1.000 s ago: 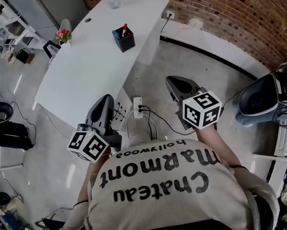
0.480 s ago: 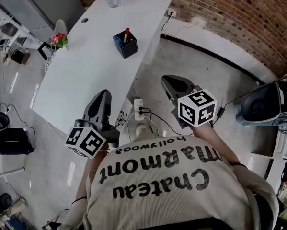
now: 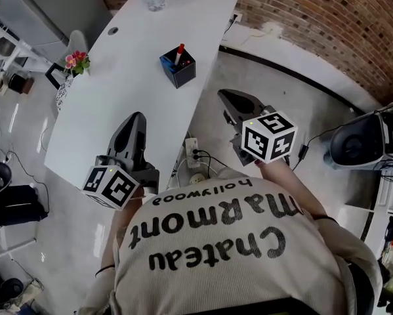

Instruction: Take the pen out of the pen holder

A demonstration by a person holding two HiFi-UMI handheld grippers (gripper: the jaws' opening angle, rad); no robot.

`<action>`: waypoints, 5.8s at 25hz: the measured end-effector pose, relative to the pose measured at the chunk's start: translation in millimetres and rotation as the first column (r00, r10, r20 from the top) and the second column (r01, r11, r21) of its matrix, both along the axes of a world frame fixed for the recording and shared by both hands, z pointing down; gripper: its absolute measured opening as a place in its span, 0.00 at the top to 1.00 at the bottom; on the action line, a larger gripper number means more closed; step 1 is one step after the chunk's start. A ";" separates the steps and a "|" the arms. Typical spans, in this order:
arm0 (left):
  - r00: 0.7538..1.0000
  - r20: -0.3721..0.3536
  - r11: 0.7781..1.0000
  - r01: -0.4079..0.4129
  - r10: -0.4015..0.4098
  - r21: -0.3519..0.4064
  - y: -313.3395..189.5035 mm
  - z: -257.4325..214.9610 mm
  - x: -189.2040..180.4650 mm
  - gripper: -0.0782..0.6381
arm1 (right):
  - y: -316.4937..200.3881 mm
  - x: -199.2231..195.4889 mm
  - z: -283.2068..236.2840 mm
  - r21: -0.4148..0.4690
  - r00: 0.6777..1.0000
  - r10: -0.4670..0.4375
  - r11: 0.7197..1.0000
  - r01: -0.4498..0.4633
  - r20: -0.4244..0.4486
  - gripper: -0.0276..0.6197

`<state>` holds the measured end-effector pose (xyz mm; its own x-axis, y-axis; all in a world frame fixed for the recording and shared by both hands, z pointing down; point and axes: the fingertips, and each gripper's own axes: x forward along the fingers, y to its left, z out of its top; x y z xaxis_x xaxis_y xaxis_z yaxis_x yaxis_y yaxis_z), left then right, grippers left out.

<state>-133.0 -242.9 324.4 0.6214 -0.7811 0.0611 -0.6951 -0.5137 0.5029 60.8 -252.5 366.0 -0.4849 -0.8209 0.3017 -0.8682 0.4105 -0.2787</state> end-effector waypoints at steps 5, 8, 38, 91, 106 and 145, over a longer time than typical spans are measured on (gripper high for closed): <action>1.000 -0.009 1.000 0.009 -0.010 -0.021 -9.7 12.3 -2.5 0.89 | -12.1 -0.6 18.7 -0.041 1.000 -0.009 0.999 0.009 0.003 0.95; 1.000 -0.014 0.999 0.027 -0.027 -0.028 -18.5 16.0 -2.1 0.89 | -25.1 -0.7 27.8 -0.059 1.000 -0.031 0.998 0.031 -0.002 0.94; 0.837 0.069 0.831 0.547 -0.543 -0.097 -48.8 26.6 -39.3 0.89 | -169.5 -58.9 66.3 -0.157 0.819 -0.574 0.808 0.568 0.005 0.78; 0.887 0.032 0.882 0.462 -0.461 -0.089 -29.0 26.8 -67.6 0.89 | -161.9 -55.2 66.6 -0.148 0.849 -0.423 0.906 0.397 -0.316 0.84; 0.951 -0.004 0.946 0.309 -0.311 -0.100 -29.5 42.0 -82.1 0.89 | -144.5 -37.4 40.5 -0.113 0.952 -0.205 0.976 0.184 -0.228 0.85; 0.982 0.011 0.976 0.190 -0.190 -0.106 36.7 35.3 -14.2 0.89 | -46.7 -2.9 8.7 -0.036 0.985 -0.130 0.991 0.126 -0.112 0.85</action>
